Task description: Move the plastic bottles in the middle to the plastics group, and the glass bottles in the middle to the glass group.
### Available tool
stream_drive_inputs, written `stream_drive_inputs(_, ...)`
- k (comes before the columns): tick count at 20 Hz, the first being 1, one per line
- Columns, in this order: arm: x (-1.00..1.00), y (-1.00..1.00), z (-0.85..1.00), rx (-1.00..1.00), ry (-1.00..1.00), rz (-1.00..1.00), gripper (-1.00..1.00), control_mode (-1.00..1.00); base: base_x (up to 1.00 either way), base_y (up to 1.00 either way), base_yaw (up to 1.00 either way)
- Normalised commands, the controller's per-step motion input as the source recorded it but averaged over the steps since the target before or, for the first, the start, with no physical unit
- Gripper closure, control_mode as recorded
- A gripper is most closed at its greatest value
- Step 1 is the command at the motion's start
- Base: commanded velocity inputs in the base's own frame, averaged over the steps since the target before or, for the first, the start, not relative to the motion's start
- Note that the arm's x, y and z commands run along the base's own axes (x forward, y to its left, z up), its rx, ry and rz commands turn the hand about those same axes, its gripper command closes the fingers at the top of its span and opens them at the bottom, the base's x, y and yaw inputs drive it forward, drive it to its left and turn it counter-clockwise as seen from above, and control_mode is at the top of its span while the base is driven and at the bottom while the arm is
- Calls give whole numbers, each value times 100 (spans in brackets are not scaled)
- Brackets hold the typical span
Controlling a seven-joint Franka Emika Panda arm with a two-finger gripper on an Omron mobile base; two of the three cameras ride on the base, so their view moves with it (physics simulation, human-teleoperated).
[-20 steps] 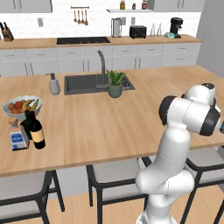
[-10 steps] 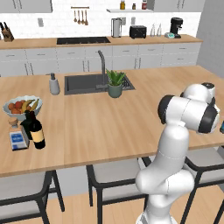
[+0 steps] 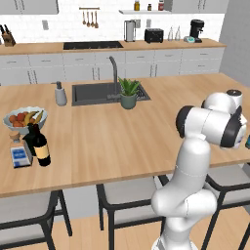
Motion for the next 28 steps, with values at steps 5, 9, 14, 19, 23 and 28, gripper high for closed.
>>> stream_drive_inputs(5,0,0,0,0,0,0,-100,-100,0,0,0)
stream_drive_inputs(9,-8,0,8,0,0,0,-100,-100,0,0,0)
stream_drive_inputs(14,-35,1,52,0,0,0,-100,-100,0,0,0)
stream_drive_inputs(19,-75,41,25,0,-5,1,-100,-100,0,0,0)
stream_drive_inputs(23,-72,100,-6,-11,-5,1,-100,-100,0,0,0)
stream_drive_inputs(28,-50,100,-3,-10,-5,19,-100,-100,0,0,0)
